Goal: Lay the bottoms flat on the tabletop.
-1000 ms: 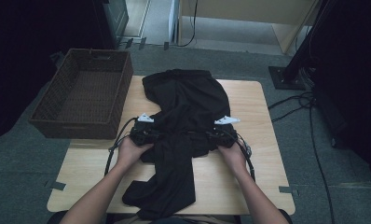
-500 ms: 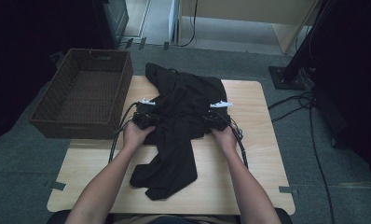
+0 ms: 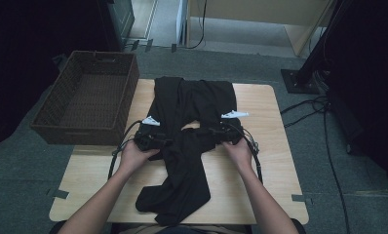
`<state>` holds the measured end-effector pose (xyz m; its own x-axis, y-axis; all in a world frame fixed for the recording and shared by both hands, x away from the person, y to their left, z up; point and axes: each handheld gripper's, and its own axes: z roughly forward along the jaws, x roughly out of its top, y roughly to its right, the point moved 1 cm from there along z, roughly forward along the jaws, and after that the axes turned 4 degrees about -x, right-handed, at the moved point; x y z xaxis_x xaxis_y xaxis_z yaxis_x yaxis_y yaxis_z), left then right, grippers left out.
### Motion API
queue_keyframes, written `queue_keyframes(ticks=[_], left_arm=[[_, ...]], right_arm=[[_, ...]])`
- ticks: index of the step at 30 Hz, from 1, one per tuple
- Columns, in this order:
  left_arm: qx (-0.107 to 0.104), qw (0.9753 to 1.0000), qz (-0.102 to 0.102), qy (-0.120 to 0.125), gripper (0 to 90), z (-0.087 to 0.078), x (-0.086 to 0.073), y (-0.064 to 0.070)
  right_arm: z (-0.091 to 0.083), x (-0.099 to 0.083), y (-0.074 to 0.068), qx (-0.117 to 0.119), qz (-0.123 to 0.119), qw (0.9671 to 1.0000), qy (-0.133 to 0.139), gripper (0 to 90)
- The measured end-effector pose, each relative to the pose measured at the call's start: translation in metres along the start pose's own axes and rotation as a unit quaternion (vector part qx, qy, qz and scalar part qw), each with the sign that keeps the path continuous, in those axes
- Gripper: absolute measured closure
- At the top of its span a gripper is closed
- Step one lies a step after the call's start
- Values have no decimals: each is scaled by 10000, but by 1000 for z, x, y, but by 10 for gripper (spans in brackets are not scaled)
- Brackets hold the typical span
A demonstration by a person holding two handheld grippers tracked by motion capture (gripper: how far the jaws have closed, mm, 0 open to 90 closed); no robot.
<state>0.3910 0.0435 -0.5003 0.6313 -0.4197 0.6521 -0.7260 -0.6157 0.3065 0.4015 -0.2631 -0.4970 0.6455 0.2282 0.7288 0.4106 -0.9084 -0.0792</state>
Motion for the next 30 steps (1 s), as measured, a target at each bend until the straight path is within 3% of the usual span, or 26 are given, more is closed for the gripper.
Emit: queue_keyframes(ticks=[4,6,8,12,16,18,20,23,27,30], left_arm=[[-77,10000,-13,50,491,-1,-9,11],[-136,9998,113,46,484,-4,-15,18],[-128,9997,205,-15,481,-6,-18,21],[-94,9999,133,-15,487,-4,-22,17],[-9,9999,111,16,504,-3,-23,10],[68,9999,126,-3,505,-4,-24,7],[79,10000,50,14,509,-5,-24,3],[122,9999,-47,20,514,-8,-24,-2],[162,9998,-68,16,515,-10,-25,-4],[161,9998,-122,-5,515,-11,-25,-5]], right_arm=[[-1,-3,-17,181,-97,9998,-19,414],[-1,-8,-26,342,-92,9994,10,408],[0,-14,-36,336,-189,9992,-40,390],[8,-22,-47,159,-375,9991,-101,380],[15,-26,-48,-79,-680,9977,-14,474],[14,-25,-45,-55,-612,9981,-40,703],[13,-23,-42,-42,-643,9979,-91,812],[9,-22,-39,52,-602,9978,-259,835],[-16,-20,-33,101,-496,9987,37,819],[-34,-22,-25,30,-534,9986,14,824]])
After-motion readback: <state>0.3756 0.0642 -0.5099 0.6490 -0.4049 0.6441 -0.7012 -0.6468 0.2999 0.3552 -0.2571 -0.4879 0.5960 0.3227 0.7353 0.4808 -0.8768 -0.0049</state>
